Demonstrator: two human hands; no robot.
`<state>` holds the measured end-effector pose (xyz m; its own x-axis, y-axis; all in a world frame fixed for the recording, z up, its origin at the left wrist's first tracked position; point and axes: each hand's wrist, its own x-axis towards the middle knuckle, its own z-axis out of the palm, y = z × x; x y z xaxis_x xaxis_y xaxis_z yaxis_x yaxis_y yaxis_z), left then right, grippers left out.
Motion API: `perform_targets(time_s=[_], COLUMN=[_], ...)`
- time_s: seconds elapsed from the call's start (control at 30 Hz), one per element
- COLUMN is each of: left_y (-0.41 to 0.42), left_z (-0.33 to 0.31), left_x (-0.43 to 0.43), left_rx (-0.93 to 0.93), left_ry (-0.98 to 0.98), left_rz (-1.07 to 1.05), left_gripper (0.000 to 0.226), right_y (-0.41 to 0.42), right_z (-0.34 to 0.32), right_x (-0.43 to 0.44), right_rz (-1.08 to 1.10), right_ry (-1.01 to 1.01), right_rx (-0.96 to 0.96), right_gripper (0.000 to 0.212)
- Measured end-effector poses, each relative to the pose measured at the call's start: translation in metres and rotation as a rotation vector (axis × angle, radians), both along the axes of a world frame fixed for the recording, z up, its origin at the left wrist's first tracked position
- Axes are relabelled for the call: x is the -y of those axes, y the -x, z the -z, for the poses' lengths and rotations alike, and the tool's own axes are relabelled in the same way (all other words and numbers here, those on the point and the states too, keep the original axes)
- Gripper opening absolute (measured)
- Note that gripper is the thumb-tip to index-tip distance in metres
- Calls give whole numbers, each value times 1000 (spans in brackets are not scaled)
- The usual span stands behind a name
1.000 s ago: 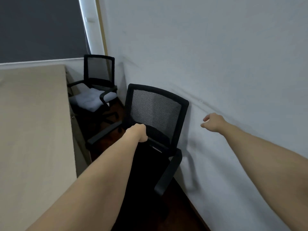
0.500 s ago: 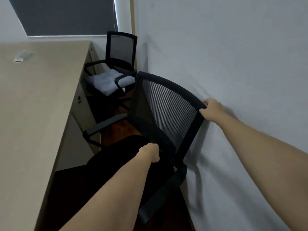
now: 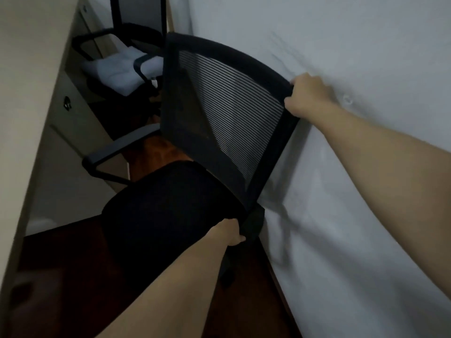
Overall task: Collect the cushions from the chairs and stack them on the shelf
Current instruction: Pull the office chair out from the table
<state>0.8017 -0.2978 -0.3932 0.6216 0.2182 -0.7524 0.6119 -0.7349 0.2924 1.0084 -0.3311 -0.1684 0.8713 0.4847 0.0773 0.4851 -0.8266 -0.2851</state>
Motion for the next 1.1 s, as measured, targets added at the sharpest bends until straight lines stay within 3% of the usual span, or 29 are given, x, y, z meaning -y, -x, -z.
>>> perform_targets(time_s=[0.27, 0.5, 0.67, 0.8, 0.97, 1.1], left_y=[61, 126, 179, 211, 213, 200], left_z=[14, 8, 5, -7, -56, -111], left_x=[11, 1, -11, -16, -20, -19], left_rx=[-136, -172, -178, -208, 59, 344], left_ry=[-43, -77, -126, -198, 7, 64], left_rz=[-97, -128, -147, -177, -452, -585], left_gripper=[69, 62, 60, 56, 98, 109], right_y=[35, 85, 118, 140, 174, 207], right_z=[-1, -9, -15, -17, -16, -18], right_x=[16, 20, 13, -2, -16, -27], right_rz=[-142, -235, -183, -210, -263, -295], right_ry=[-79, -178, -367, -387, -361, -347], right_rx=[-84, -287, -523, -781, -1019, -1094], right_gripper=[33, 58, 36, 30, 57, 51])
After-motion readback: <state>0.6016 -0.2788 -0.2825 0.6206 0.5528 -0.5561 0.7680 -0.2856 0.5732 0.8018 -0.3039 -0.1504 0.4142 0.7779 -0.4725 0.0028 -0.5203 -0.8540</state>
